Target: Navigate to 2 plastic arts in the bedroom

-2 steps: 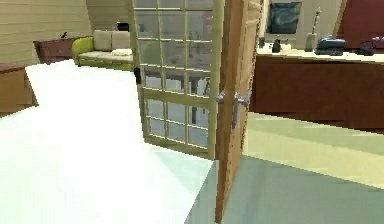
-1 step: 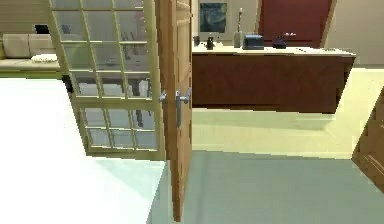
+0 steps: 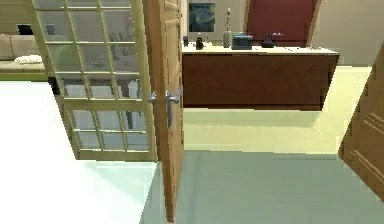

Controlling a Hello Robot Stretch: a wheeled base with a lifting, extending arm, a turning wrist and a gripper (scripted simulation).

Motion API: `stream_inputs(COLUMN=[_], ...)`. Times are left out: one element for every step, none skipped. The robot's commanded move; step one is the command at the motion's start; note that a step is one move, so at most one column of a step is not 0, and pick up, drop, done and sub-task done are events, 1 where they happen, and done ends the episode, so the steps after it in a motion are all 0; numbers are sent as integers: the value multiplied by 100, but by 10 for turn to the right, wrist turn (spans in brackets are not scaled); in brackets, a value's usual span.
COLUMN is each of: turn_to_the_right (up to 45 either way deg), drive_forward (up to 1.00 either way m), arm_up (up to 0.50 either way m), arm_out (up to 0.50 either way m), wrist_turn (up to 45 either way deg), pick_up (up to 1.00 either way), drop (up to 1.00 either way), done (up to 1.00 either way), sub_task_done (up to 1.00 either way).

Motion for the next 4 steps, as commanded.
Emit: stream_inputs(turn_to_the_right=[450,450,150,0], drive_forward=[0,0,0,10], arm_up=[0,0,0,0], arm_out=[0,0,0,0], wrist_turn=[0,0,0,0], pick_up=[0,0,0,0], drop=[0,0,0,0], done=[0,0,0,0], sub_task_done=[0,0,0,0])
